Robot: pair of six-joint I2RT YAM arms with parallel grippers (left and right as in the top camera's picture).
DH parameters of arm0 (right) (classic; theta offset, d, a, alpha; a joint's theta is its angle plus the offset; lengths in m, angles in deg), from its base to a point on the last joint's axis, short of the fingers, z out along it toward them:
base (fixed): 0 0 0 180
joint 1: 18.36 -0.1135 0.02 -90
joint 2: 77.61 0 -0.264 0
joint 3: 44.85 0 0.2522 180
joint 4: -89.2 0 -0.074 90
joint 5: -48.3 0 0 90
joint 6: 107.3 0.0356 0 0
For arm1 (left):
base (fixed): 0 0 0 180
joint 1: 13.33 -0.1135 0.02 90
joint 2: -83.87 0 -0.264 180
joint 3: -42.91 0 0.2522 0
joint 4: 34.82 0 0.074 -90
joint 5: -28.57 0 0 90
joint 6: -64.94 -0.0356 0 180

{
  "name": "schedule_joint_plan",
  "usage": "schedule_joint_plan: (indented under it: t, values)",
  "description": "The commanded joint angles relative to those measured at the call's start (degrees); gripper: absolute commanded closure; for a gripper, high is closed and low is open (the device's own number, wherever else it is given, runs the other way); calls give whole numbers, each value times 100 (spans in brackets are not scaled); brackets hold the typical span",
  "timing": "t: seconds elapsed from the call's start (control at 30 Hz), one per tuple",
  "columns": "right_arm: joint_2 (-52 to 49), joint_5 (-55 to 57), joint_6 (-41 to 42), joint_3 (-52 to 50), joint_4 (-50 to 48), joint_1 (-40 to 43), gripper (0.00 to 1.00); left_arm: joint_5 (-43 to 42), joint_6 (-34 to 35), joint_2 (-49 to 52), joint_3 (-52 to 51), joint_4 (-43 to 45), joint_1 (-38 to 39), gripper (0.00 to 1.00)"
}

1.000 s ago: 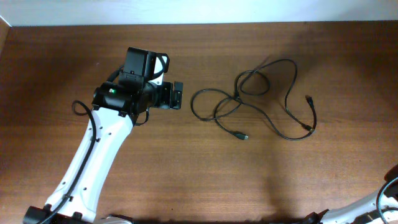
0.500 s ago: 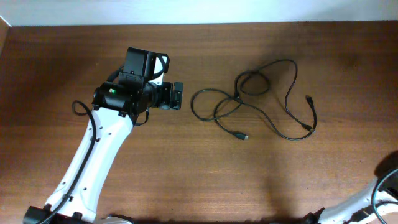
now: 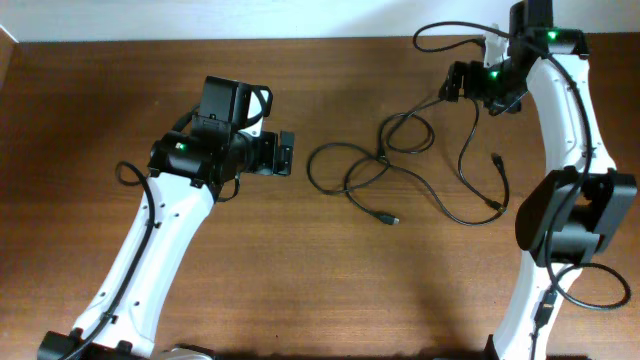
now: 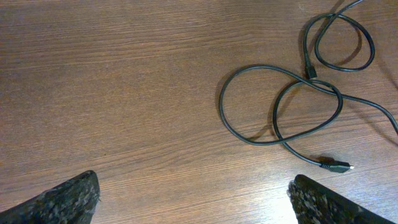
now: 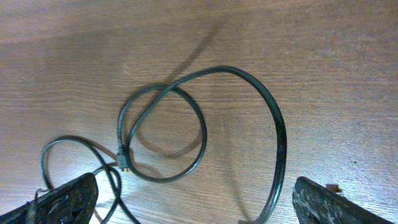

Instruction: Untangle cables

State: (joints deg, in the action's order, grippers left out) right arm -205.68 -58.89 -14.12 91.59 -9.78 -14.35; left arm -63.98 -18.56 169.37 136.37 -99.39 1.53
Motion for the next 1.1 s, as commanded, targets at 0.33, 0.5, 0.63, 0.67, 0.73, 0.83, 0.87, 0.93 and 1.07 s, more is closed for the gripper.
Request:
schedule_joint_plan:
  t: [0.33,0.5,0.63,0.67,0.73,0.83,0.87,0.93,1.07]
  values:
    - [-271,551,-20,-70,175,-20,27,39,26,-107,22,13,-39,1]
    - [-271,586,-20,-732,-199,-20,38,39,26,-107,22,13,-39,1]
    - [-225,476,46,-719,-98,-20,96,39,26,-107,22,13,-39,1]
    - [-87,343,42,-540,59,-20,96,39,26,-107,22,13,-39,1]
    - [323,328,20,28,341,-20,96,39,26,-107,22,13,-39,1]
    - [1143,-525,22,1574,691,-20,96,39,26,-107,22,13,-39,1]
    - [1366,-645,24,1971,619,-20,96,39,26,-107,22,13,-39,1]
    - [1698,-612,20,2570,337,-20,96,39,26,-107,22,13,-39,1]
    - [1919,861,22,2682,-61,-20,96,39,26,-107,22,13,-39,1]
